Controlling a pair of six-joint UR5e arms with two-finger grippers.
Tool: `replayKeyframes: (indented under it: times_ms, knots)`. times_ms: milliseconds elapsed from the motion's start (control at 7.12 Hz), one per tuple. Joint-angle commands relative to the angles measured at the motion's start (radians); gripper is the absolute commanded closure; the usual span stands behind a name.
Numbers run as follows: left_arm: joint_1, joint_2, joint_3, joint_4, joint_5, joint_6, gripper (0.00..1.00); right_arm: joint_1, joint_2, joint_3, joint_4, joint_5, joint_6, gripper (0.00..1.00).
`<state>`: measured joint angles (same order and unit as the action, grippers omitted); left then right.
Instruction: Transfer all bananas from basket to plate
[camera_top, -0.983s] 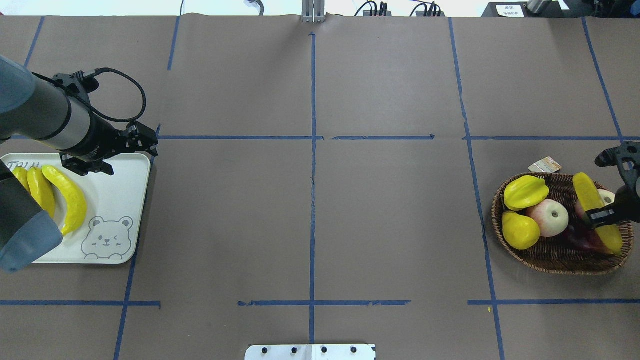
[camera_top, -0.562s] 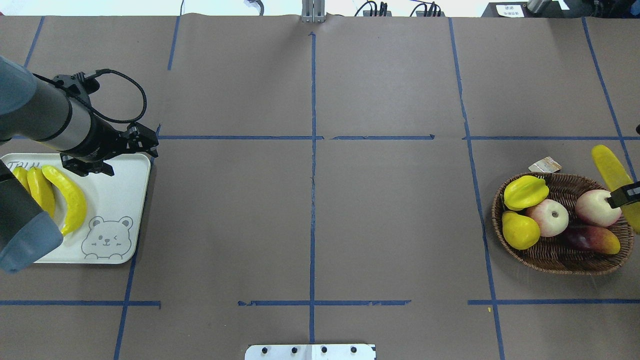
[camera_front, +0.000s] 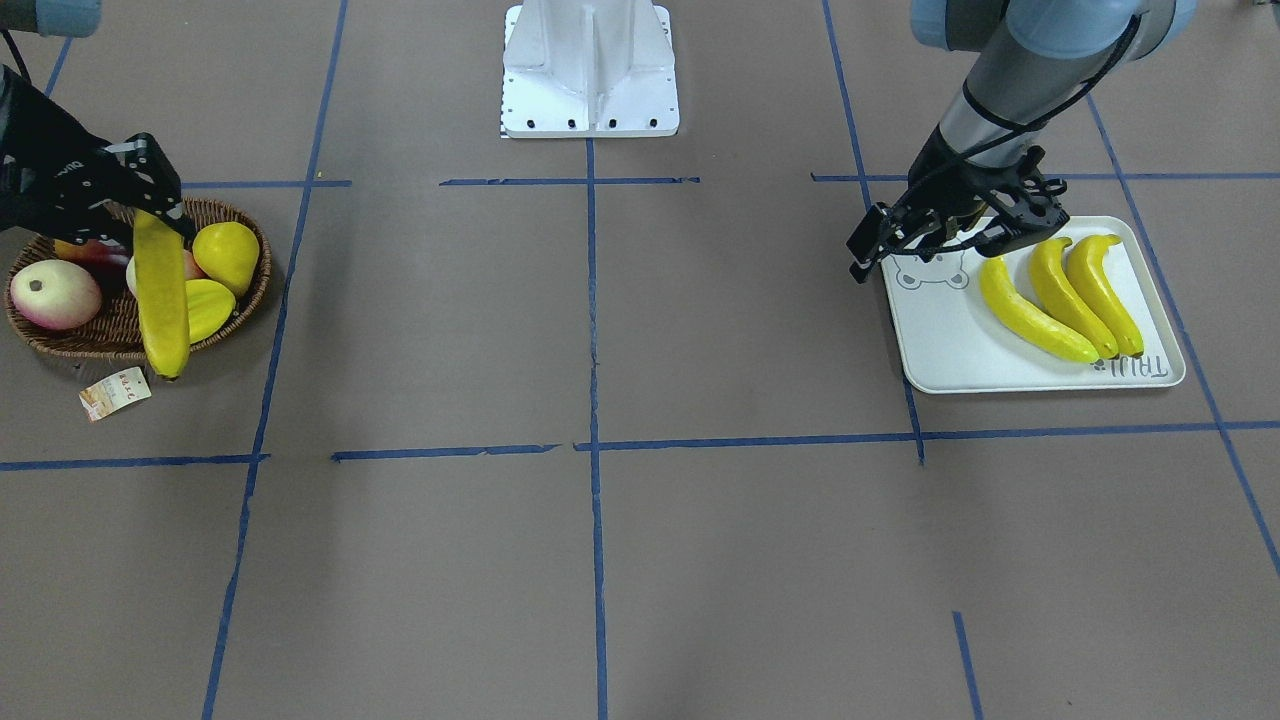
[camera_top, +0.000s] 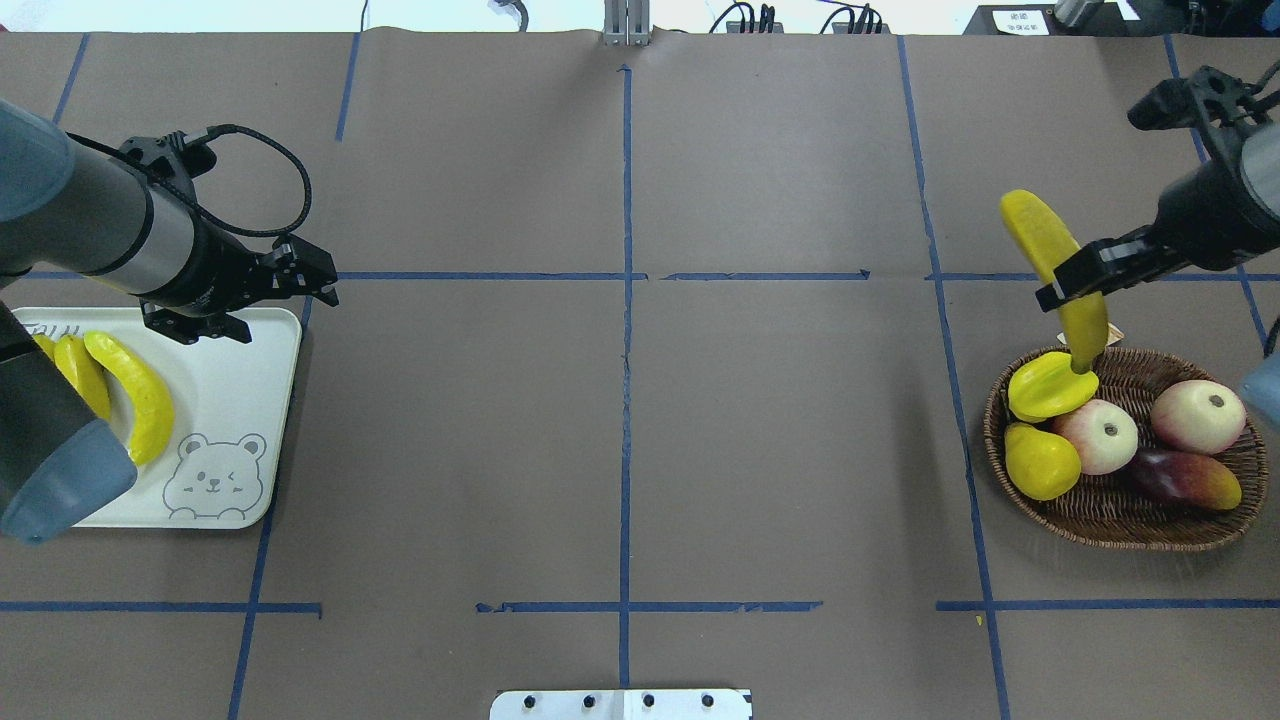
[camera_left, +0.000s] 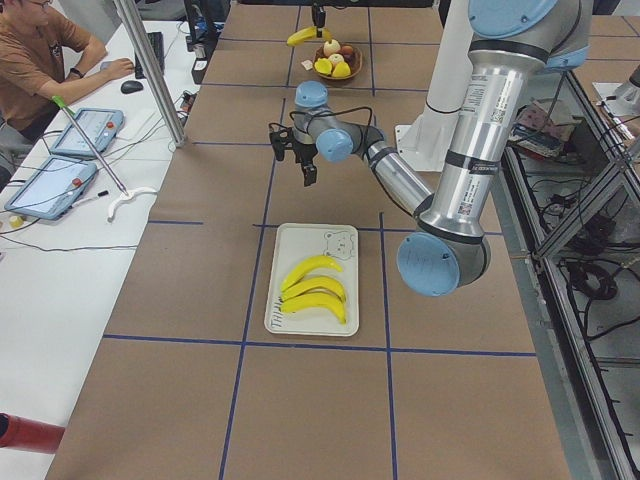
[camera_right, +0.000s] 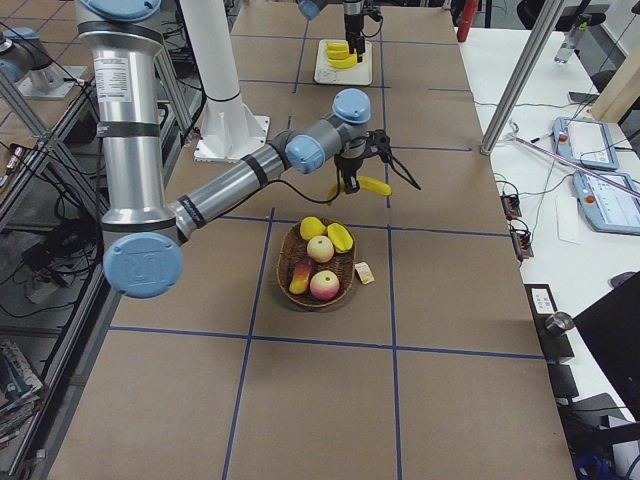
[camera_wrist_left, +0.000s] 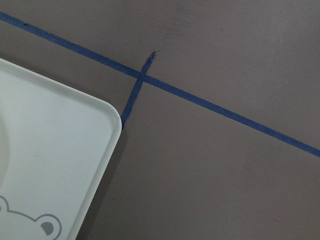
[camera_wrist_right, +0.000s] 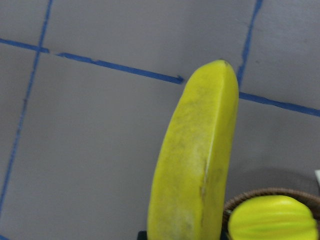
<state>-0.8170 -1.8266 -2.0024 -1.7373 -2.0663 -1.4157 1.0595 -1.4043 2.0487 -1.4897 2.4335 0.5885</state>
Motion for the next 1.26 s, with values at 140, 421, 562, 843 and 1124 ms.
replayKeyframes:
  times_ms: [140,421,562,843,1124]
  knots:
    - [0.022,-0.010,0.054,-0.346,-0.003,-0.199,0.01,-0.140,0.256,-0.041,0.094,0.026,0.301,0.98]
    - [0.047,-0.026,0.073,-0.453,-0.003,-0.297,0.01,-0.260,0.275,-0.048,0.330,-0.147,0.545,0.98]
    - [0.045,-0.043,0.071,-0.476,-0.003,-0.349,0.01,-0.339,0.275,-0.048,0.442,-0.247,0.659,0.98]
    - [0.045,-0.065,0.108,-0.633,-0.001,-0.495,0.01,-0.503,0.275,-0.048,0.589,-0.467,0.772,0.98]
    - [0.047,-0.133,0.163,-0.755,0.000,-0.648,0.01,-0.636,0.277,-0.056,0.669,-0.640,0.801,0.98]
